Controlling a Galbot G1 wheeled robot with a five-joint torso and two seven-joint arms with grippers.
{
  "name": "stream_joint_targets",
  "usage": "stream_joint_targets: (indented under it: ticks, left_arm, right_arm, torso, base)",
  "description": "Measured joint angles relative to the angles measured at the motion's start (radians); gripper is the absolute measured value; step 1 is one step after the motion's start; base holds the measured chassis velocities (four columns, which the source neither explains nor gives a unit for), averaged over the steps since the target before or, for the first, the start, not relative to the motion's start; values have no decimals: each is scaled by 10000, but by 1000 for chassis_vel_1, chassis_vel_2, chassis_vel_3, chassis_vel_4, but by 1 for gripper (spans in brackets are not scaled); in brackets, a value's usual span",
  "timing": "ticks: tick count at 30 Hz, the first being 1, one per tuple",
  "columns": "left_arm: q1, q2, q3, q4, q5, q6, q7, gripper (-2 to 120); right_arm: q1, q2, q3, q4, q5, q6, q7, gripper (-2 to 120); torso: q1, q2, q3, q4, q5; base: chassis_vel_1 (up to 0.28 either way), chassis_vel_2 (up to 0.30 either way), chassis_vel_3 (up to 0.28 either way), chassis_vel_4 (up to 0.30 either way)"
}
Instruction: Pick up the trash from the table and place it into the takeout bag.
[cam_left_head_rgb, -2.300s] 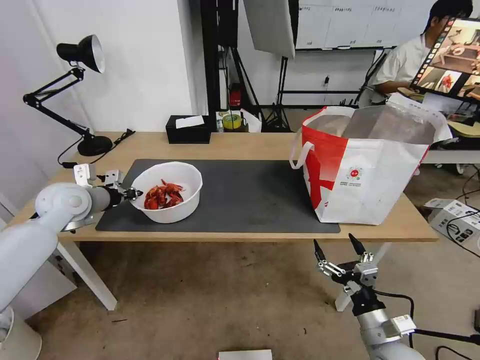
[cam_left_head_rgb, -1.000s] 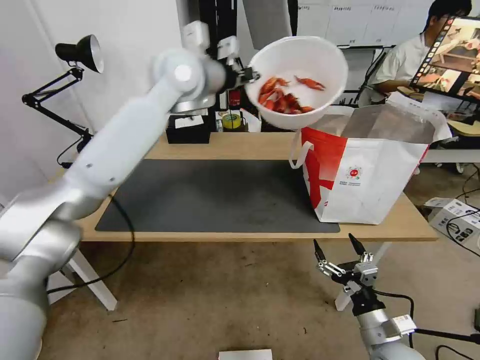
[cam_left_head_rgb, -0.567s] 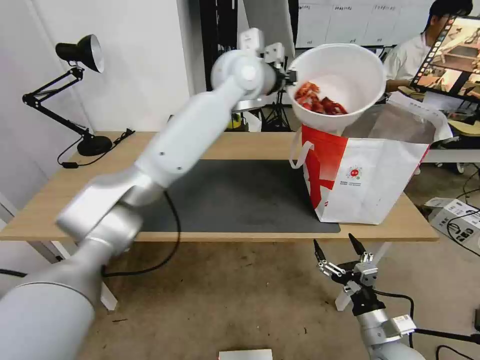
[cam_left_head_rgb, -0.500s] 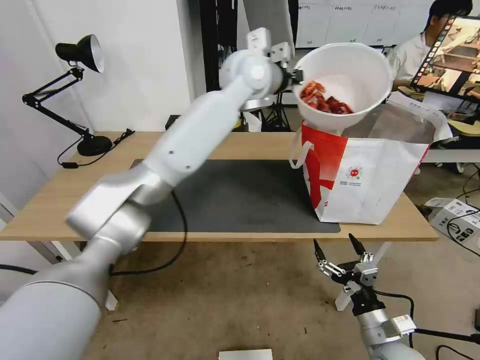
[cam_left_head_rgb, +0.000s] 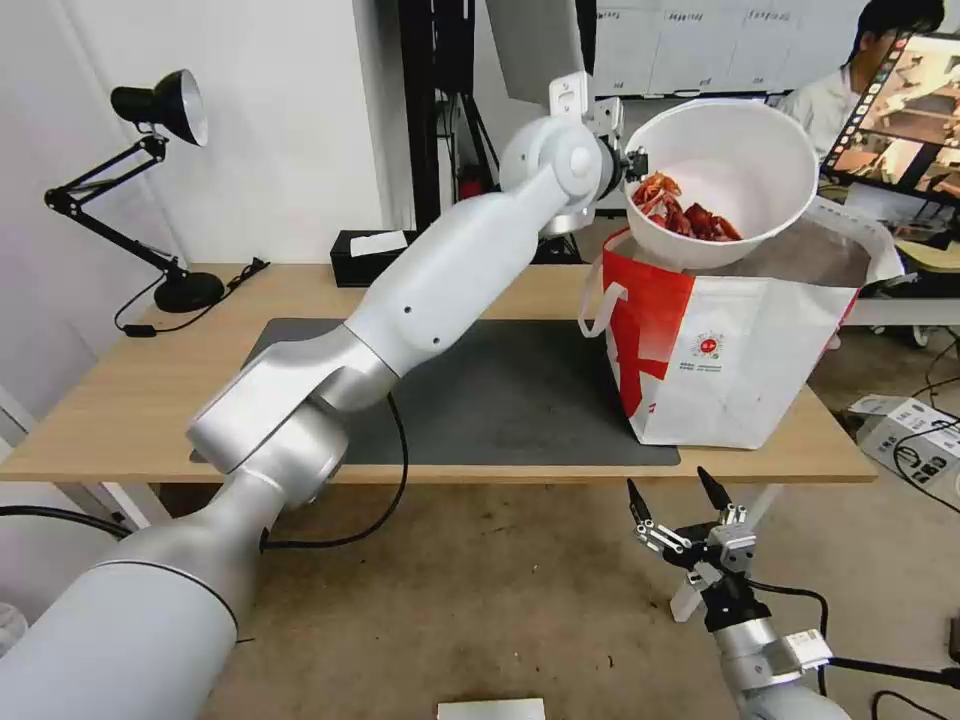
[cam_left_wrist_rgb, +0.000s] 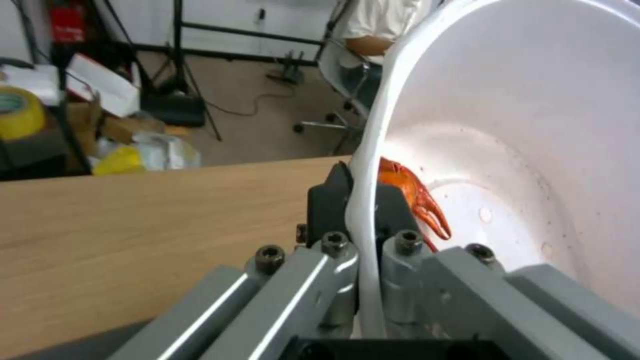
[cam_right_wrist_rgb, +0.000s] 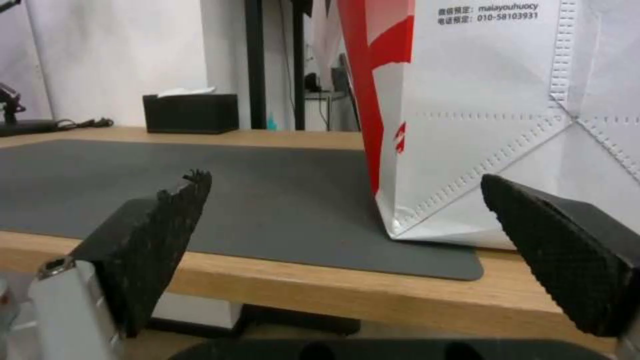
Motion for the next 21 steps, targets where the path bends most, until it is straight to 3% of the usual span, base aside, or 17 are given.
stream_joint_targets:
  ticks: [21]
  left_arm:
    - [184, 41, 900, -149, 1331, -858, -75, 0]
  right_arm:
    - [0, 0, 0, 0, 0, 0, 0, 100]
  torso:
    - [0, 0, 0, 0, 0]
  base:
    - [0, 0, 0, 0]
